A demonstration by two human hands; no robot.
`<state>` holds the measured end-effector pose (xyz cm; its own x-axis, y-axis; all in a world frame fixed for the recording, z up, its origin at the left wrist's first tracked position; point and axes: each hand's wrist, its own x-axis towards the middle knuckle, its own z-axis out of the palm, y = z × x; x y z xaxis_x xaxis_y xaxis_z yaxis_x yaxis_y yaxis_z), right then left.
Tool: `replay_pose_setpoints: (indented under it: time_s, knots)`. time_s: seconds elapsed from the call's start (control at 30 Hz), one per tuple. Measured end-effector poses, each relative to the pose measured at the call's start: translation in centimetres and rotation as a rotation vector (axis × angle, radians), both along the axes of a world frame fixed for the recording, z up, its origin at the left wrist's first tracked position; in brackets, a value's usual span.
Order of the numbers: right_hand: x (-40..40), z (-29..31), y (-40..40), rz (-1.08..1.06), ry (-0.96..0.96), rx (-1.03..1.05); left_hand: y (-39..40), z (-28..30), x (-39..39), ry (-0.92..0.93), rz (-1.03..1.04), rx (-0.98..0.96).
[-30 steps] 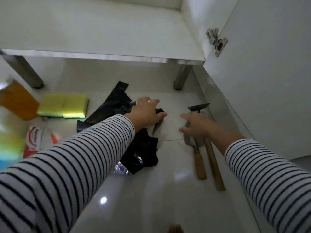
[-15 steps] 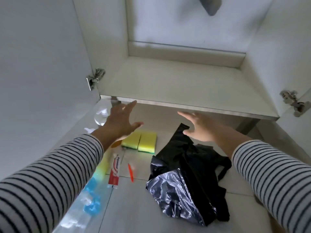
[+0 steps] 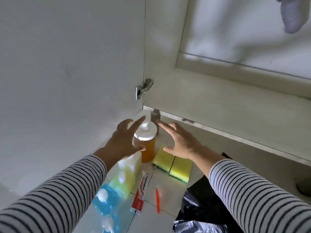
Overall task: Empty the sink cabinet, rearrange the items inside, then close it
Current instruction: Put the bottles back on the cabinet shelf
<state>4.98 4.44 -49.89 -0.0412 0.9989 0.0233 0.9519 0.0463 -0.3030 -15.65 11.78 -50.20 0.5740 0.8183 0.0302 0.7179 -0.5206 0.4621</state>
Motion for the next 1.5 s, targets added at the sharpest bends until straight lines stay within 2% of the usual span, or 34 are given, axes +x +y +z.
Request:
replay_pose_setpoints:
  time_s: [0.23,0.5,0.73,0.93,1.2,1.5]
  knots:
    - [-0.2,-5.9,5.4,0.058,0.257,0.118,2.6,-2.8,0.9,0.100,0.013,-0.027]
    - [-0.5,-9.1,7.2,0.090,0.493,0.165,3.2,-4.3,1.7,-0.017,0.008,0.083]
    - [-0.9,-9.9,7.4,0.096,0.543,0.244,3.5,-4.6,2.2,-0.086,0.079,0.161]
    - [-1.2,-9.8,6.3,0.051,0.553,0.324,3.2,-4.5,2.2,-0.120,0.038,0.176]
    - [-1.1,-5.9,4.0,0.053,0.569,0.449,1.0,-0.6,2.0,-0.315,0.043,0.132]
    - [1.7,4.1,1.6,0.098,0.598,0.578,-1.1,9.9,4.5,-0.431,-0.090,0.140]
